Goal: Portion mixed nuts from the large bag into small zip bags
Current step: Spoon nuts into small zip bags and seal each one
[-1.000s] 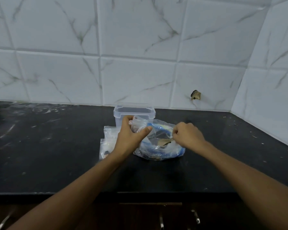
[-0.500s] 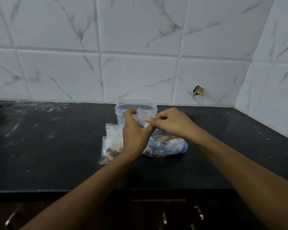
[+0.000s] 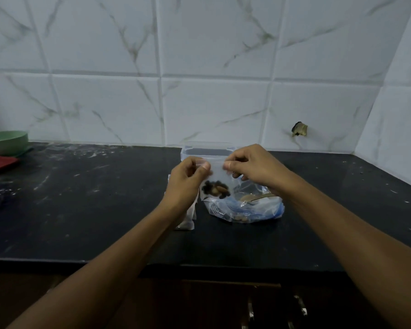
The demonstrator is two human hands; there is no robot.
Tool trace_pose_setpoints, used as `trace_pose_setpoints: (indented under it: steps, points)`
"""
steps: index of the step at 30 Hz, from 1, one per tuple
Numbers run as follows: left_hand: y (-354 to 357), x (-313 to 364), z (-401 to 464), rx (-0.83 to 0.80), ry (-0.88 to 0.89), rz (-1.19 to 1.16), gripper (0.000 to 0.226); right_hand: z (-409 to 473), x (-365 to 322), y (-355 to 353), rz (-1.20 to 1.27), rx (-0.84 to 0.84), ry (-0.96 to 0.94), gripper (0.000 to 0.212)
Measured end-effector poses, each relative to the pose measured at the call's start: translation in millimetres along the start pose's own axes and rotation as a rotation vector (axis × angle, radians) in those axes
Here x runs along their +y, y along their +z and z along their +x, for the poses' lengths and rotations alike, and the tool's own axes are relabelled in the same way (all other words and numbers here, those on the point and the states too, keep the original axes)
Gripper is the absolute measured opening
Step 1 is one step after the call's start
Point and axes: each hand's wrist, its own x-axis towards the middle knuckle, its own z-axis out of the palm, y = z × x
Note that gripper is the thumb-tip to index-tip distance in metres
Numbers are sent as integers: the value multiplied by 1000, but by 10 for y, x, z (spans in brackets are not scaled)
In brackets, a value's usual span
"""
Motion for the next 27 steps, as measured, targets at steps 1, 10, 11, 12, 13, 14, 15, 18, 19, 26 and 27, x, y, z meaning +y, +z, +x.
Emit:
trace_pose_setpoints:
  steps: [1, 10, 11, 12, 13, 14, 15, 18, 19, 26, 27]
  points:
    - [-42, -6, 16, 6, -1, -2, 14, 9, 0, 22, 22, -6, -1, 14]
    - [-254, -35, 25, 26, -10, 22, 15, 96, 14, 337, 67, 26, -111, 12]
    - [-271, -26, 19, 25, -1, 31, 14, 106, 20, 354, 61, 38, -119, 12]
    - [-284, -13, 14, 25, 10, 41, 13, 110, 21, 367, 63, 49, -120, 12]
    - [-291, 2, 14, 24, 20, 50, 12, 113, 19, 376, 73, 59, -117, 12]
    - [-294, 15, 15, 22, 25, 55, 12, 113, 20, 386, 89, 67, -110, 12]
    - [-296, 29, 19, 22, 25, 58, 12, 115, 16, 394, 108, 69, -103, 11]
    - [-318, 56, 30, 16, 22, 75, 14, 109, -13, 408, 163, 51, -120, 7]
    - [-327, 62, 25, 9, 19, 88, 15, 108, -23, 413, 165, 45, -136, 6]
    - [-442, 85, -22, -33, 49, 226, 13, 97, -67, 527, 125, 3, -163, 10]
    - [-464, 81, -20, -29, 58, 252, 13, 91, -70, 548, 136, -9, -156, 11]
